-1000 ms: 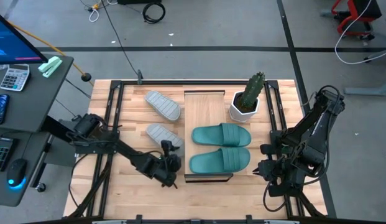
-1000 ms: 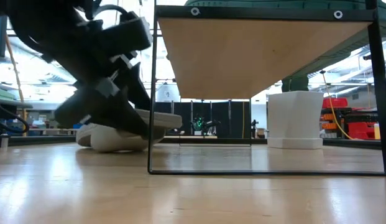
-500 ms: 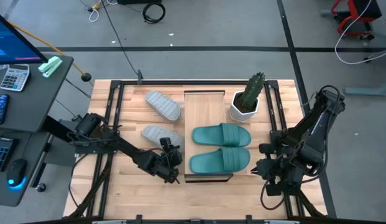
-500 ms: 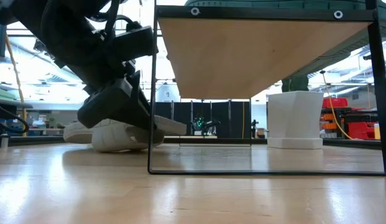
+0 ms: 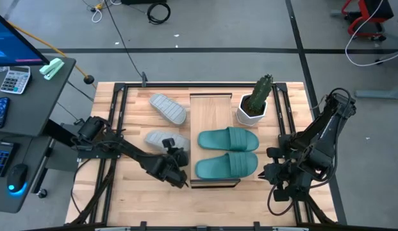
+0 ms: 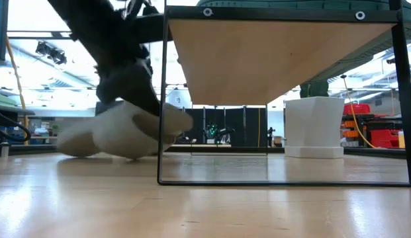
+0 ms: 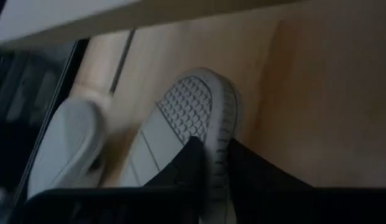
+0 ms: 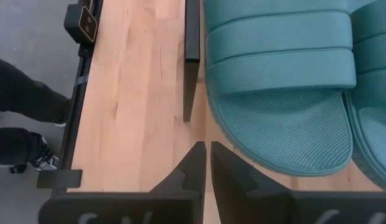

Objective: Pick and place slides into the shelf
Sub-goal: Put the bottom gray slide on the shelf

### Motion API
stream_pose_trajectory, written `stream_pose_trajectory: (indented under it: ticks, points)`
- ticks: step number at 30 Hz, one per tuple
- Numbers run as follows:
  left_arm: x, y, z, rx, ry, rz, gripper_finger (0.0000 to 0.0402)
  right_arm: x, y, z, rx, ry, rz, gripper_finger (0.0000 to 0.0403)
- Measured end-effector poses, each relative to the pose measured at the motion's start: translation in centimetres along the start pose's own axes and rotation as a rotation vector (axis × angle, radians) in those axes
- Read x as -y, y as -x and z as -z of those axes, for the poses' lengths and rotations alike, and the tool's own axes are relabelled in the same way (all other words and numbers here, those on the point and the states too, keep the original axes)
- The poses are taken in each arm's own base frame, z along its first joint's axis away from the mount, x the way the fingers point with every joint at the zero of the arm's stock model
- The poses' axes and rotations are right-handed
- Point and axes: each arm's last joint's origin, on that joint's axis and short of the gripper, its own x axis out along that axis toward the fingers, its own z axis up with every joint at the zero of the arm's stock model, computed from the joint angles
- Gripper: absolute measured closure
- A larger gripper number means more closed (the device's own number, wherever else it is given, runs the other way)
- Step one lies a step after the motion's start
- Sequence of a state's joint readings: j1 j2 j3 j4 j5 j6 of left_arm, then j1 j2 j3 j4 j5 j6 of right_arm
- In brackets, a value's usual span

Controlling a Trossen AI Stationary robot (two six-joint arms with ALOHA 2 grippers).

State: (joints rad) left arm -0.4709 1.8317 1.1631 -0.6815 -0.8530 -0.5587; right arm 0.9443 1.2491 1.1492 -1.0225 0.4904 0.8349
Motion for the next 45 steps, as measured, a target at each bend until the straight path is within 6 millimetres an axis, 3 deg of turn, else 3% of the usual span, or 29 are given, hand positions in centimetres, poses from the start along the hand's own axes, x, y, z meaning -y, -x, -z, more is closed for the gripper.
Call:
stream_pose_trajectory:
  ticks: [9,16,26,36,40,45]
  points:
    - [-2.5,3.4,0.1,-0.185,0.081,-0.160,0.0347,0.0,0.0,0.0,-0.001,0.028,-0.001,0.0373]
    - [-5.7,7.3,-2.2,-0.185,0.135,-0.252,0.0349,0.0,0.0,0.0,0.003,0.051,0.003,0.0373]
    - [-13.3,12.7,-6.6,0.139,0.418,-0.246,0.0350,0.1,0.0,-0.1,0.044,0.046,0.041,0.0373]
    - [-20.7,18.5,-8.3,0.514,0.724,-0.346,0.0350,0.1,0.0,-0.3,0.075,0.035,0.052,0.0373]
    - [-22.0,20.2,-8.7,0.635,0.879,-0.352,0.0350,0.1,0.0,-0.5,0.118,0.028,0.077,0.0373]
    - [-22.3,19.8,-9.5,0.660,1.011,-0.347,0.0350,0.1,0.1,-0.6,0.155,0.033,0.110,0.0373]
